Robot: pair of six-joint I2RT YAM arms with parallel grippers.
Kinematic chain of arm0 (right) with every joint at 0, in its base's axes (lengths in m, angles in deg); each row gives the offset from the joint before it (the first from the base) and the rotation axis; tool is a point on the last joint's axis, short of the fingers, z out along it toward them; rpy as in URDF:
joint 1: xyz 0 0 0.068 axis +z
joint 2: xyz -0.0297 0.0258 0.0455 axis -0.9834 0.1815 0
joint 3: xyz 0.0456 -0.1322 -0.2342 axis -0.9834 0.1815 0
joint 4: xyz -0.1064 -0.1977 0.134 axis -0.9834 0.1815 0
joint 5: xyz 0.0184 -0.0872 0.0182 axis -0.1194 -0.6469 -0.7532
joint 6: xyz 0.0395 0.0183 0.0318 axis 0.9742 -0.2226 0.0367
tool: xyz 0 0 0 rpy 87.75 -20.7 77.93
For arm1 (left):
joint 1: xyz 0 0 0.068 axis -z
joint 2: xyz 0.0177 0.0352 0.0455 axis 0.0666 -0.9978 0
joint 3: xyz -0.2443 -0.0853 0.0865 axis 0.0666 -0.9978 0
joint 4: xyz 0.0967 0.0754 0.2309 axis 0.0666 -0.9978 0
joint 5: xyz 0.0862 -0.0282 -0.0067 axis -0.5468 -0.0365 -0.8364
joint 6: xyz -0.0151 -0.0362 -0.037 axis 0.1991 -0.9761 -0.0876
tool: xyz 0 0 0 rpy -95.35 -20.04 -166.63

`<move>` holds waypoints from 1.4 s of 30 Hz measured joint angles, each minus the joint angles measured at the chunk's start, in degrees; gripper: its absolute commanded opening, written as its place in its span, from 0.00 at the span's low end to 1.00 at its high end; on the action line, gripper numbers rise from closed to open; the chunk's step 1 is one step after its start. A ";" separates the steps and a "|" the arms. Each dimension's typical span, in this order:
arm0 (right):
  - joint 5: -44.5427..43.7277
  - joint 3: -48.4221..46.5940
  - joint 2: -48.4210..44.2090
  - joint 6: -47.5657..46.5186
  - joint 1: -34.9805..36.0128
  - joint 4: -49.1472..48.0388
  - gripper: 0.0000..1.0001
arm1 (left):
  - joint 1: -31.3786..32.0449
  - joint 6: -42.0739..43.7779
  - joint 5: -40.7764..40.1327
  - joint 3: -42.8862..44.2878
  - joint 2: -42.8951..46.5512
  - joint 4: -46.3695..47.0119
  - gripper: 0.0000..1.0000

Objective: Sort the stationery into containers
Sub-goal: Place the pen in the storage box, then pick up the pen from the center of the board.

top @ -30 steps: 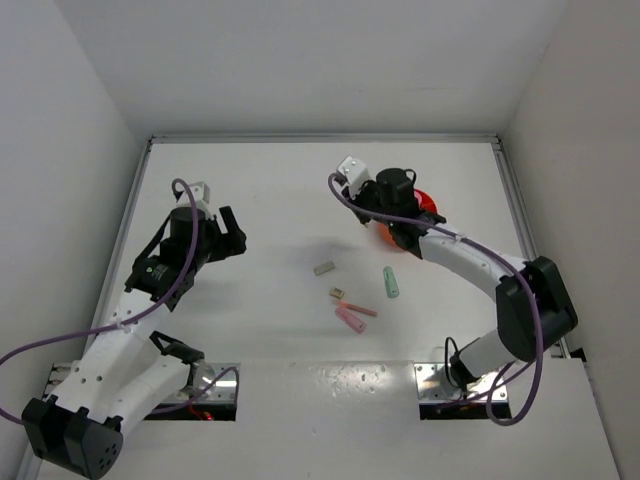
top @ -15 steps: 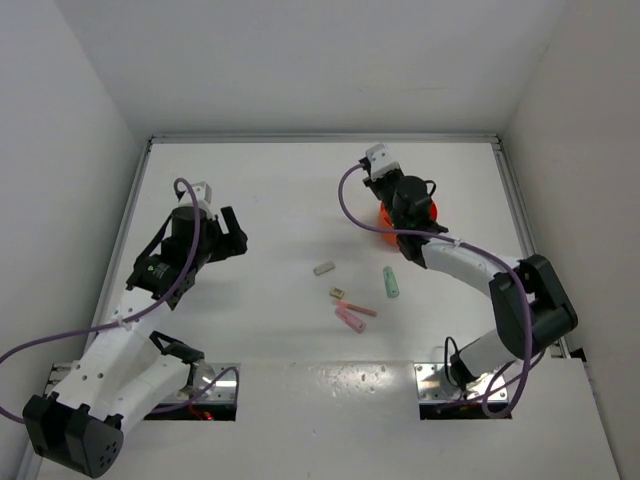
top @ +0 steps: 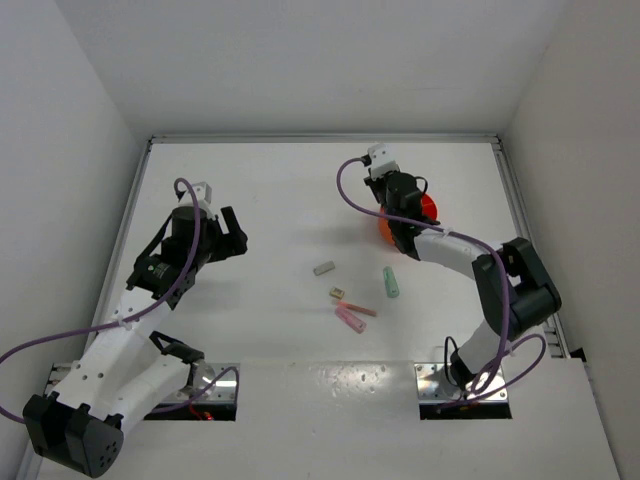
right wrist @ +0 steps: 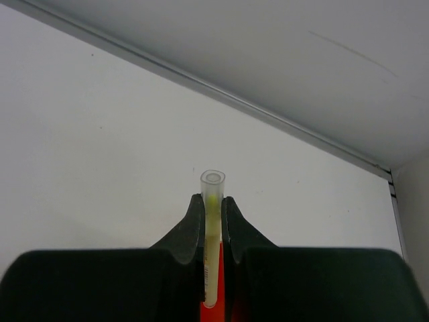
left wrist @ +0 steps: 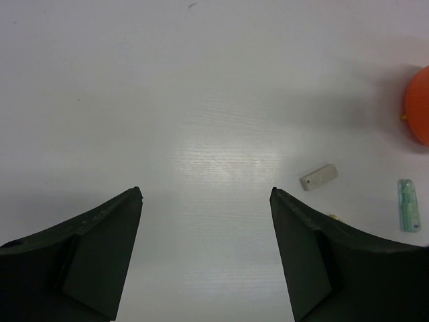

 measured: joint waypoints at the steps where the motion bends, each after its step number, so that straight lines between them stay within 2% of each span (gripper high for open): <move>1: 0.13 -0.31 0.50 0.20 -0.24 0.50 0.00 | 0.00 0.00 0.00 0.00 0.00 0.02 0.83; 6: 0.85 -0.72 3.06 1.33 -1.29 2.86 0.00 | 0.00 0.00 0.24 -0.04 0.00 0.02 0.83; 8: 1.46 -0.74 3.65 1.64 -1.57 3.50 0.06 | 0.00 0.00 0.31 -0.13 0.00 0.00 0.83; 9: 1.79 -0.74 3.67 1.81 -1.64 4.00 0.10 | 0.00 0.00 0.37 -0.15 0.00 0.02 0.83; 10: 2.10 -0.74 3.67 1.97 -1.73 4.31 0.18 | -0.02 0.00 0.39 -0.17 0.00 0.02 0.83; 12: 3.02 -0.85 3.67 2.43 -2.03 4.98 0.27 | -0.02 -0.02 0.42 -0.33 0.00 0.07 0.83; 13: 3.26 -0.94 3.67 2.60 -2.25 5.64 0.35 | 0.00 0.00 0.42 -0.42 0.00 0.04 0.83; 16: 4.42 -1.07 3.67 3.08 -3.06 7.32 0.47 | 0.00 0.00 0.44 -0.50 -0.02 0.02 0.84; 20: 5.99 -1.53 3.67 3.65 -3.67 9.29 0.46 | 0.00 0.00 0.44 -0.52 -0.02 0.02 0.84; 21: 6.32 -1.62 3.63 3.72 -3.85 9.62 0.40 | -0.02 0.00 0.44 -0.52 -0.02 0.02 0.84; 22: 6.73 -1.62 3.43 3.78 -3.87 10.03 0.32 | -0.02 0.00 0.44 -0.52 -0.02 0.02 0.84; 23: 7.32 -1.62 3.08 3.78 -3.91 10.71 0.10 | -0.02 0.00 0.44 -0.52 -0.02 0.02 0.84; 24: 8.50 -1.62 2.34 4.11 -3.96 11.65 0.01 | -0.02 0.00 0.44 -0.52 -0.02 0.02 0.82; 25: 9.70 -1.62 1.31 4.11 -3.96 12.61 0.00 | -0.02 -0.02 0.44 -0.52 -0.02 0.02 0.79; 27: 16.20 -1.75 -2.16 3.72 -4.13 16.11 0.00 | -0.02 -0.28 0.50 -0.52 -0.02 0.04 0.42; 28: 20.74 -2.49 -4.33 2.91 -4.24 19.19 0.08 | -0.04 -0.33 0.66 -0.52 -0.02 0.07 0.23; 29: 26.58 -4.07 -6.16 1.01 -4.26 23.43 0.35 | -0.04 -0.33 0.79 -0.52 -0.02 0.17 0.00; 31: 39.47 -9.73 -7.76 -5.88 -3.96 34.47 0.55 | -0.07 0.52 1.42 -0.52 -0.04 0.44 0.00; 32: 44.81 -12.90 -7.69 -9.42 -3.34 40.19 0.61 | -0.09 0.92 1.84 -0.52 -0.09 0.59 0.00; 33: 49.11 -15.23 -7.45 -12.28 -2.49 44.74 0.63 | -0.09 1.14 2.40 -0.52 -0.17 0.72 0.04; 34: 52.85 -17.27 -6.82 -14.86 -1.14 49.66 0.63 | -0.09 1.31 3.06 -0.52 -0.28 0.92 0.33; 35: 55.36 -18.51 -6.08 -16.83 0.22 53.66 0.57 | -0.09 1.81 3.34 -0.52 -0.35 0.96 0.34; 36: 56.41 -18.99 -5.09 -18.12 2.12 57.02 0.43 | -0.11 1.57 3.76 -0.52 -0.46 1.11 0.65; 37: 56.96 -18.86 -4.09 -19.12 3.76 59.82 0.38 | -0.11 2.10 3.96 -0.52 -0.61 1.27 0.74; 39: 56.06 -16.65 -2.54 -19.23 7.30 64.35 0.34 | -0.11 2.23 4.72 -0.52 -0.90 1.33 0.81; 42: 52.06 -11.87 -2.25 -17.16 11.98 68.96 0.34 | -0.11 2.16 5.38 -0.52 -0.98 1.33 0.83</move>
